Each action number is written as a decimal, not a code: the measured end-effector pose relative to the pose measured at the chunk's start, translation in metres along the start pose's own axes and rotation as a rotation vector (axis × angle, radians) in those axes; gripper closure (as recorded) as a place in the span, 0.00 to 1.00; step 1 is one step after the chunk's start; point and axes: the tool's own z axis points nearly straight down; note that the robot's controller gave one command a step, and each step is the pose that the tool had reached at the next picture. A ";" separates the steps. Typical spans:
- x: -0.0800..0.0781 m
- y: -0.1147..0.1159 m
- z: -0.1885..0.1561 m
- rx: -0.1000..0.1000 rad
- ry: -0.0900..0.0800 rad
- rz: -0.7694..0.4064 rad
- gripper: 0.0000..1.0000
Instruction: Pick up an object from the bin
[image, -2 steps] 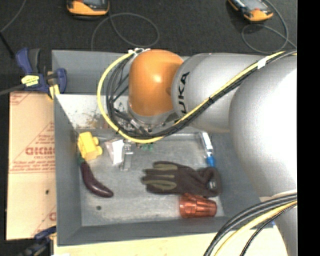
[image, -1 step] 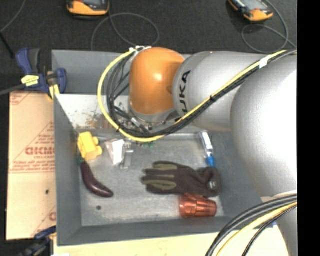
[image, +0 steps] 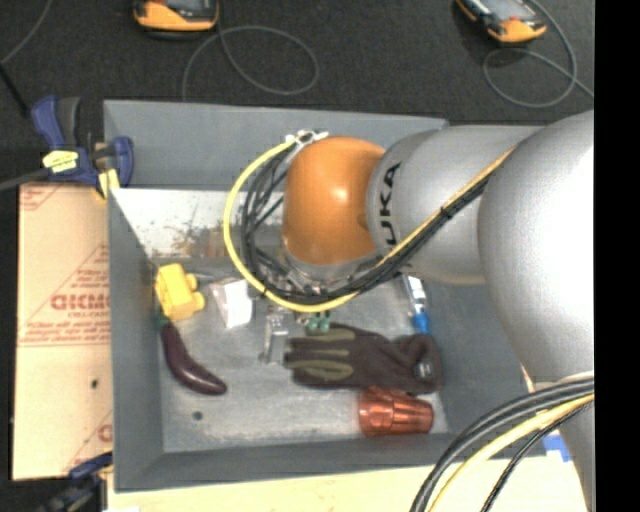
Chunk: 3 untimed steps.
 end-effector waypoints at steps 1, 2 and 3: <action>-0.001 -0.051 0.039 0.001 0.002 -0.019 0.00; -0.014 -0.096 0.069 0.002 0.002 -0.017 0.00; 0.042 -0.133 0.062 0.001 -0.002 -0.132 1.00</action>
Offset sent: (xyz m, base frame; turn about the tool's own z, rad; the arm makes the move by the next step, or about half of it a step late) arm 0.0020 -0.0527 -0.0391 -0.0275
